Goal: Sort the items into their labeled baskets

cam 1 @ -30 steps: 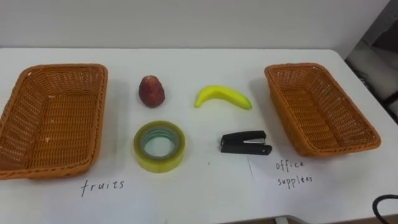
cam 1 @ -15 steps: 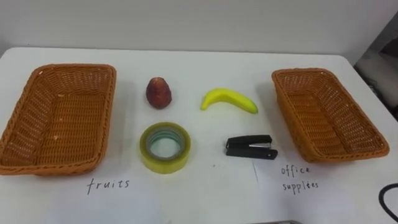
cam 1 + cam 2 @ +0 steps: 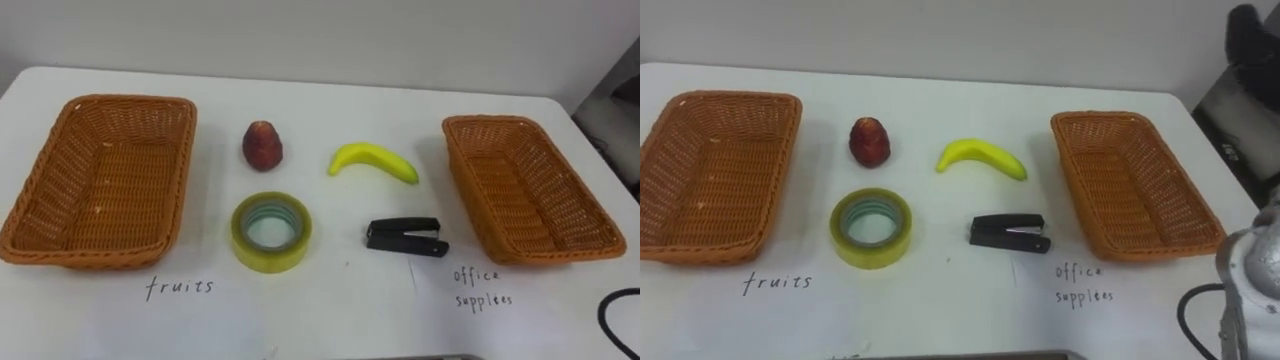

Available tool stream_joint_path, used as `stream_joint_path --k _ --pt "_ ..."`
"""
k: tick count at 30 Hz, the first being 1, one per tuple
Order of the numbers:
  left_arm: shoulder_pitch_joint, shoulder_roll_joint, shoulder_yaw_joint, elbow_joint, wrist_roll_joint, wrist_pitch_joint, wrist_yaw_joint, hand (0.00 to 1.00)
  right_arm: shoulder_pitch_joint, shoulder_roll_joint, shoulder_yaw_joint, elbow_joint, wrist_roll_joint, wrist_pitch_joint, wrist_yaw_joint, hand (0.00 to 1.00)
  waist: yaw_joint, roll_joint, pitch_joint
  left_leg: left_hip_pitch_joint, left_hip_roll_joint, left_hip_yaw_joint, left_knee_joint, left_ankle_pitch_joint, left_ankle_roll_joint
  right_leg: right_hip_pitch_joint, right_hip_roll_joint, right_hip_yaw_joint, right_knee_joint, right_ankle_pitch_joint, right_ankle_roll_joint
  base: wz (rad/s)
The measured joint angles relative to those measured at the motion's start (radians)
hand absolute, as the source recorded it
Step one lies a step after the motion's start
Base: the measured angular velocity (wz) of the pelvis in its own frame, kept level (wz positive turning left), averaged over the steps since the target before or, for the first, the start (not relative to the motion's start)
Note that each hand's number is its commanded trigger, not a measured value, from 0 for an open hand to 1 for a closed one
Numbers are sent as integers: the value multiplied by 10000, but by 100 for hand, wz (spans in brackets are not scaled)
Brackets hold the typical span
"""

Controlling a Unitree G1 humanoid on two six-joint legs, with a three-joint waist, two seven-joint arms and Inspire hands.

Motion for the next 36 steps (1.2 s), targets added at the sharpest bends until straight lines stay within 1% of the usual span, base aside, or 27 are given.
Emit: stream_joint_path --k 2,7,12,15,17,20,24,27,30,34,36 --pt "29 1 -2 -101 52 1 0 0 -1 0 208 22 -3 13 364 0 12 27 -4 -12 1 -16 -7 0 0 5 -1 -31 -21 1 1 4" --pt "50 29 -43 -137 94 -9 -5 0 -1 0 253 250 -175 13 1087 0 -12 28 -28 -16 -10 -161 29 0 0 84 -24 -187 -150 10 13 8" --pt "45 31 -62 -129 263 -69 -151 0 0 0 251 370 -458 14 1782 0 -15 97 -21 -1 -2 -200 27 2 -2 108 -29 -241 -152 10 13 2" --pt "92 31 -60 -121 267 -71 -178 0 9 0 255 422 -797 14 2192 0 -13 121 -3 33 -1 -227 30 3 -3 206 -36 -253 -164 10 12 1" --pt "109 31 -52 -125 270 -71 -177 0 24 0 253 426 -993 14 2391 0 -19 130 -12 41 -5 -237 40 2 -3 230 -40 -252 -173 10 12 0" --pt "127 42 -26 -124 276 -69 -177 0 30 0 254 465 -1209 15 2680 0 -21 93 -36 34 -8 -237 53 2 -3 229 -43 -262 -171 11 9 0" --pt "145 81 6 -123 277 -68 -177 0 31 0 254 713 -1460 31 2940 0 -19 18 -106 42 -3 -238 61 3 -3 242 -33 -267 -156 22 -7 0" --pt "143 82 16 -126 324 -66 -180 0 46 0 258 752 -1563 178 3112 0 3 -15 -128 52 -5 -237 68 2 -3 245 -32 -267 -145 25 -9 0" --pt "124 95 17 -135 660 -60 -189 0 122 1 356 860 -1759 217 3448 0 1 -61 -118 64 -4 -237 78 3 -3 263 -37 -272 -141 25 -9 0" --pt "28 118 -15 -152 674 -61 -328 0 240 0 800 1329 -2198 241 4035 0 17 -138 -99 56 -8 -231 74 3 -3 266 -50 -268 -148 27 -7 0" --pt "3 131 -22 -238 675 -64 -388 0 246 0 1063 1474 -2633 356 4220 0 27 -137 -96 44 -8 -209 71 2 -3 231 -35 -249 -144 28 -7 0"
